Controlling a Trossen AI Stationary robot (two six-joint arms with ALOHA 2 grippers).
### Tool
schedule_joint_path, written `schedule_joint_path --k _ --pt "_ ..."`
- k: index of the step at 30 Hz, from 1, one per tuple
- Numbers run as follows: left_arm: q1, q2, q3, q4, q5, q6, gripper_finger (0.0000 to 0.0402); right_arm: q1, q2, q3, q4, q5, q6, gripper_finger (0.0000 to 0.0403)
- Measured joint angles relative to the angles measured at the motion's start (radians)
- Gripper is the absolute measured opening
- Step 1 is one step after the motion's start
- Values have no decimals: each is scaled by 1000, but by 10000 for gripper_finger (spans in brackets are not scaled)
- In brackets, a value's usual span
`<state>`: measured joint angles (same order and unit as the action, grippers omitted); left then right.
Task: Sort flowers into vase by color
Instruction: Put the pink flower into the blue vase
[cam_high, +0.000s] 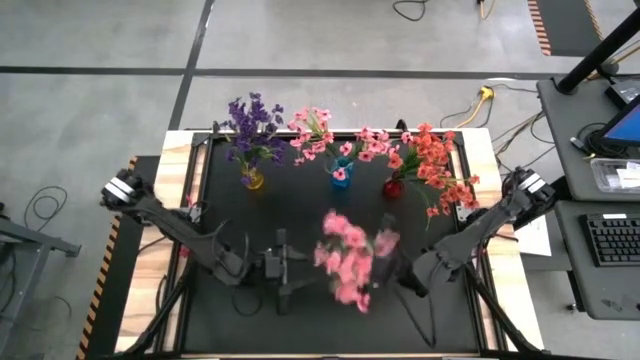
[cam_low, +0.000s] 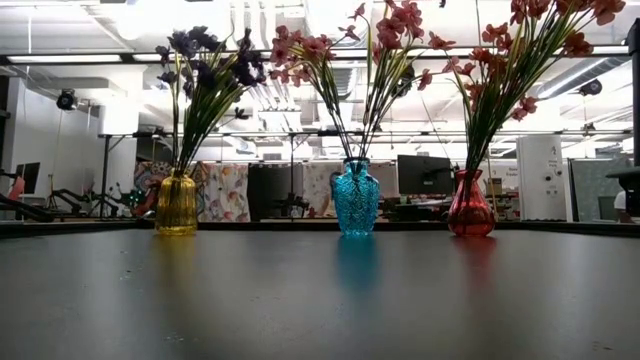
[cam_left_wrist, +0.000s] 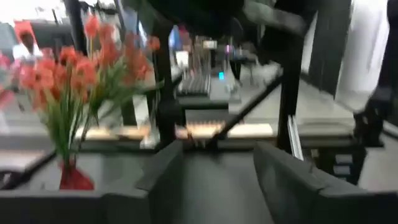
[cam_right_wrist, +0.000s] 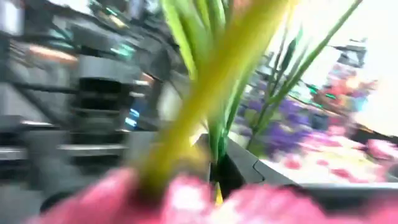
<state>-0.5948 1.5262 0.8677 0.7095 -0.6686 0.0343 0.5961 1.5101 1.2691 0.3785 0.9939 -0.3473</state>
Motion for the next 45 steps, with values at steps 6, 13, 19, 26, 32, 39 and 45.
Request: schedule_joint_path --k 6,13,19,26,32,39,45 --pt "1 -153 1 -314 -65 -67 205 -83 -59 71 -241 80 2 13" --pt "1 -268 -6 -684 -210 -186 196 -255 -151 24 -273 -15 47 13" --pt "1 -290 -8 -755 -241 -191 192 -416 -160 -17 -270 -112 93 13" --pt "1 -302 -8 -794 -242 -190 191 -531 -148 -55 -269 -159 149 13" --pt "1 -302 -9 -811 -289 -190 191 -587 -148 -79 -236 -183 164 13" --pt "1 -302 -11 -825 -317 -193 191 -613 -148 -143 -117 -191 156 13" --pt "1 -302 -11 -826 -318 -193 191 -622 -148 -196 -42 -191 166 13"
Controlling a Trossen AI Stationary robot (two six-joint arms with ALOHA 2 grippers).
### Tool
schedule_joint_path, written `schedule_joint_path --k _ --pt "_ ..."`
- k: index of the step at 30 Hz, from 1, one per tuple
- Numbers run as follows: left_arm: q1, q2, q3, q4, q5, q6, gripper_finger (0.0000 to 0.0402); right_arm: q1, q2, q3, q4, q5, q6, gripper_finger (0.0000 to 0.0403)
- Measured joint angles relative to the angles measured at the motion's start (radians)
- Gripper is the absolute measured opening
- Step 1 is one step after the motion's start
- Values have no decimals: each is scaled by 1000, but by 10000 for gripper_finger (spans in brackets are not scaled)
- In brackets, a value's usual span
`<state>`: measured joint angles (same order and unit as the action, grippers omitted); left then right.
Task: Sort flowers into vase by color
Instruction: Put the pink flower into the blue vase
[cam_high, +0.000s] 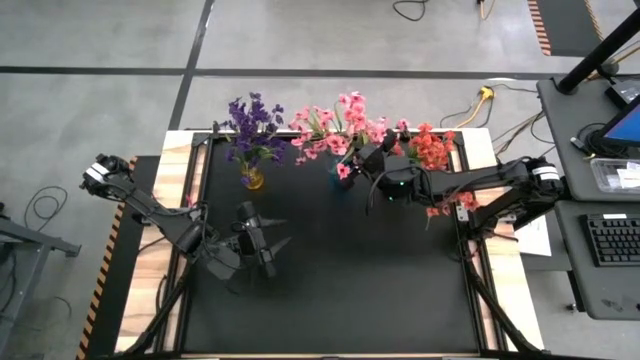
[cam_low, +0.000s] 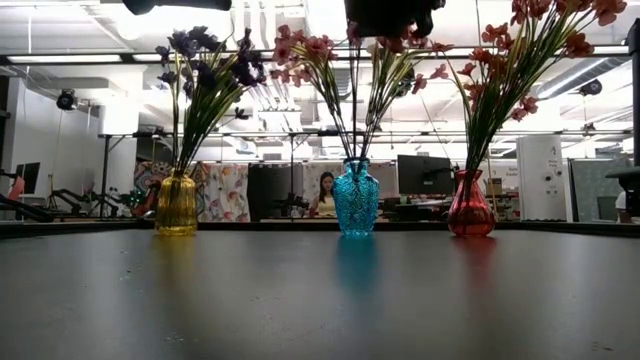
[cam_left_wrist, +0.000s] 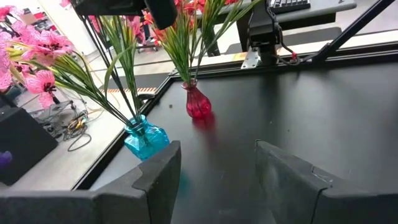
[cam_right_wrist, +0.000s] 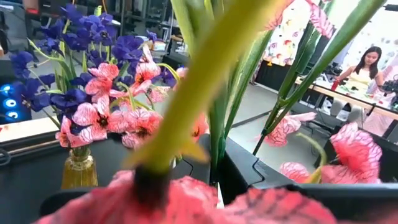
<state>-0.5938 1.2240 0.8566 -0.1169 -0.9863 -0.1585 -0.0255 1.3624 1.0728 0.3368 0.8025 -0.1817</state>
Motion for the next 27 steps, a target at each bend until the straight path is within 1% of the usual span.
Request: schedule_joint_path --k 8,16,27 --pt "0 0 0 -1 0 0 191 -2 2 -21 7 0 24 13" --pt "0 0 0 -1 -1 0 191 -2 50 -31 48 1 25 13" --pt "0 1 -1 -6 -1 0 191 -6 80 -31 38 11 61 13"
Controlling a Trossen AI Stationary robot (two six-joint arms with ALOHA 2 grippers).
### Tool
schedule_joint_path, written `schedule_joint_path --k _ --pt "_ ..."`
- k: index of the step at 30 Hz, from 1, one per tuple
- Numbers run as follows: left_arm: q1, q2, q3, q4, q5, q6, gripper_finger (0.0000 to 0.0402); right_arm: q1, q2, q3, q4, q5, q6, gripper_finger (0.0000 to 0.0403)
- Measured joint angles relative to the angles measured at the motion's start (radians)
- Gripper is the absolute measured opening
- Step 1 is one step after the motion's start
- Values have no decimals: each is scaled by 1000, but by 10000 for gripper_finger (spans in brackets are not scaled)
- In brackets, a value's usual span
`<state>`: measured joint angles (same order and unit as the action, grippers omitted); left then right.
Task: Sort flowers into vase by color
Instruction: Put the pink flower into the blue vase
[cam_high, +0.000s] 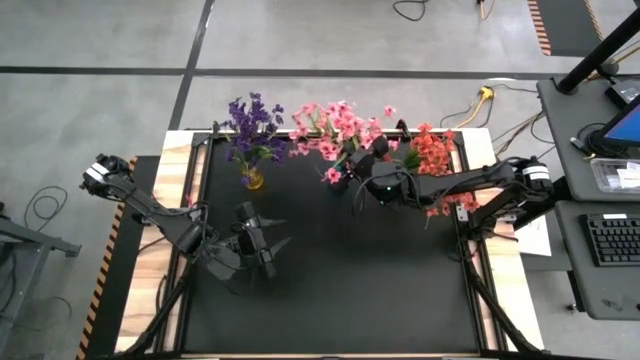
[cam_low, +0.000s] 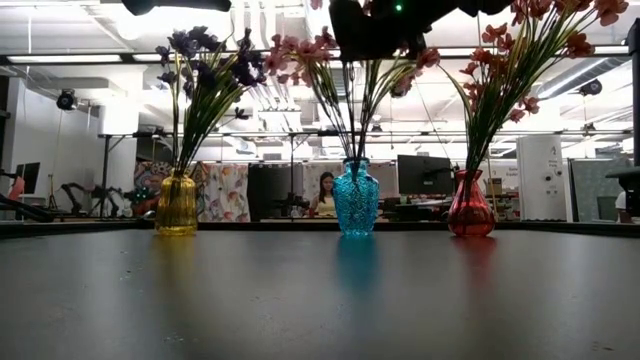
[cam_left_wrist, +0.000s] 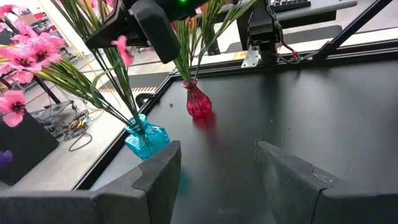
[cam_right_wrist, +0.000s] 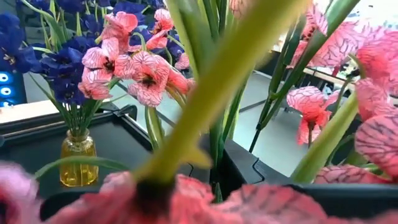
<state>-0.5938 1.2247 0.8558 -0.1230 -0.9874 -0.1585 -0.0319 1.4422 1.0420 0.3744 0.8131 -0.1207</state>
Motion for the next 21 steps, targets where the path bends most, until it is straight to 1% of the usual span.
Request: schedule_joint_path --k 4,7,10,13,21 --pt "0 0 0 0 0 0 191 0 0 0 -11 1 18 13" --pt "0 0 0 1 0 0 191 -1 0 0 -56 1 60 15" --pt "0 0 0 1 0 0 191 -4 0 0 -111 0 105 30" --pt "0 0 0 2 0 0 191 -6 0 0 -150 0 136 60" --pt "0 0 0 3 0 0 191 -3 0 2 -225 -2 169 162"
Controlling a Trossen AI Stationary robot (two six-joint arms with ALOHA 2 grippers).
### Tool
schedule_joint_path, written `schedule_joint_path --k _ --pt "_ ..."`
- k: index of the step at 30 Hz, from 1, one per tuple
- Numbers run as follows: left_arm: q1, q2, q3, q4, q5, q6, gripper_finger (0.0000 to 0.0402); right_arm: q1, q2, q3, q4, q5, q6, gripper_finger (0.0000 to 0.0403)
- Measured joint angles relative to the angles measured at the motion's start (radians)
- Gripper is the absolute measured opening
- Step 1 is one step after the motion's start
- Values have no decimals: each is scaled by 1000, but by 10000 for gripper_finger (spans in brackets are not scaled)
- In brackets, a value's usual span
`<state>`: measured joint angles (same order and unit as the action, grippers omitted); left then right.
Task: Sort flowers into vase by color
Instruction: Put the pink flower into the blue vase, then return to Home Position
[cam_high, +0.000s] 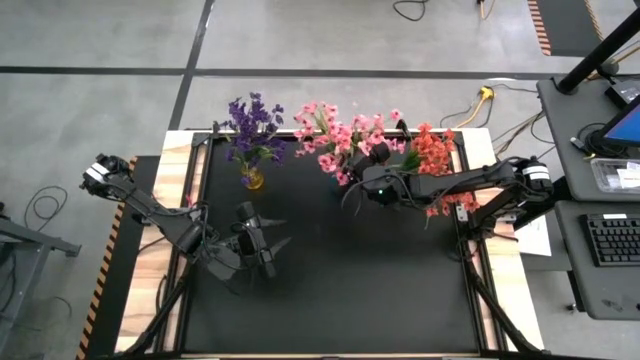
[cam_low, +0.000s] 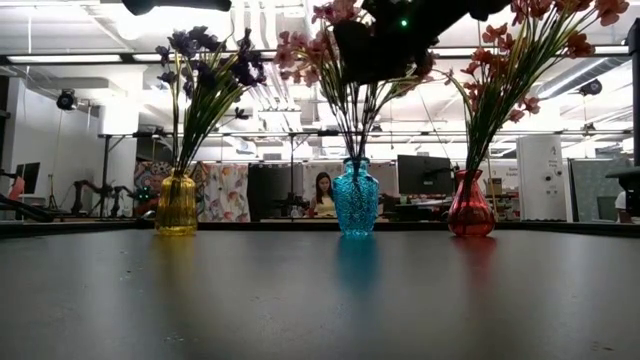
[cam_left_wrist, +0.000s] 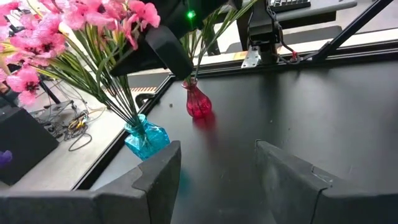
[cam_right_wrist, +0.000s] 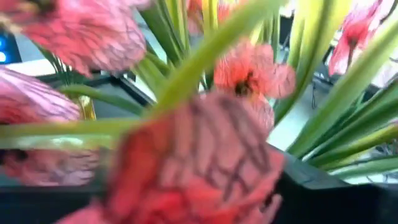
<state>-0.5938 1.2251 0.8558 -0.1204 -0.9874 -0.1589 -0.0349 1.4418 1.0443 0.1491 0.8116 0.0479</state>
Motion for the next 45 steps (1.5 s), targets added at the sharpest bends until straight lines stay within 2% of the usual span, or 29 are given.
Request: schedule_joint_path --k 9,15,18,22,27,32,34,37,38,41,43,45 --pt "0 0 0 0 0 -11 191 15 -2 120 -338 -1 142 263" --pt "-7 0 11 -11 11 -11 191 69 -7 178 -441 0 143 294" --pt "-22 -2 33 -28 92 -19 191 90 -13 202 -480 1 143 300" --pt "-52 -1 101 -184 223 -101 191 113 -15 251 -557 1 146 300" --pt "-93 -1 205 -470 231 -309 191 136 -16 332 -696 1 187 295" --pt "-160 0 249 -601 282 -369 191 185 -21 402 -789 1 215 297" --pt "-198 -1 238 -590 356 -328 191 217 -21 426 -808 0 214 300" --pt "-263 -3 202 -513 562 -299 191 284 -25 446 -813 0 160 304" --pt "-289 -1 190 -485 600 -304 191 315 -27 448 -820 -1 131 305" --pt "-370 -2 148 -400 587 -330 191 421 -43 450 -857 -5 77 306" --pt "-413 -2 114 -347 513 -318 191 493 -65 437 -882 -9 72 305" --pt "-427 -7 75 -259 446 -244 188 567 -98 404 -900 -27 76 303"
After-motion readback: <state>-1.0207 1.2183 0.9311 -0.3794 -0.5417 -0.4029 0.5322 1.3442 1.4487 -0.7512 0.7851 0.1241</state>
